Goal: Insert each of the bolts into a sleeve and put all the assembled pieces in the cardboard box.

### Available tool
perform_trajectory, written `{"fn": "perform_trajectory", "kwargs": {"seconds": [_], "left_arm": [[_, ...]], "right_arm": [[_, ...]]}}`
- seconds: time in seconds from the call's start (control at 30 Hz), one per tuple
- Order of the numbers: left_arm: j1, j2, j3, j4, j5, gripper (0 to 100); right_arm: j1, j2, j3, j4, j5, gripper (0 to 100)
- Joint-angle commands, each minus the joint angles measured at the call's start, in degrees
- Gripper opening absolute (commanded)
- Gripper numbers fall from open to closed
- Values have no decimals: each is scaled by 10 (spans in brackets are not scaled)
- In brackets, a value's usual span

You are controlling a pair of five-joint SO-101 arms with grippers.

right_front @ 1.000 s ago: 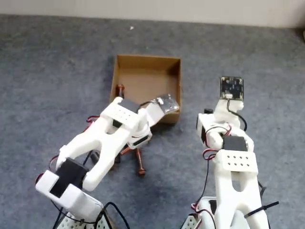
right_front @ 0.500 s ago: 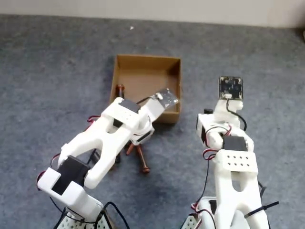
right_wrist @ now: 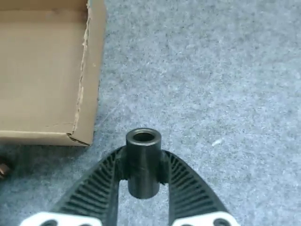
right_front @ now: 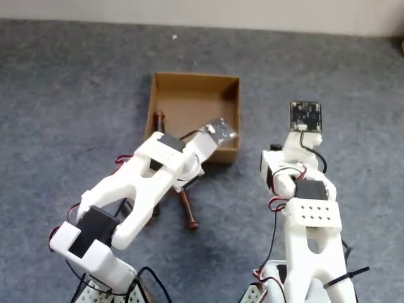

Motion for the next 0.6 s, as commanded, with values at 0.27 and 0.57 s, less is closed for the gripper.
{"fn": "perform_trajectory", "kwargs": {"seconds": [0.27, 0.57], "left_arm": [[44, -113, 6, 57, 53, 5], [33, -357, 95, 59, 57, 5]], "right_arm": [[7, -21, -3, -15, 7, 5], [4, -27, -8, 30, 8, 5]]}}
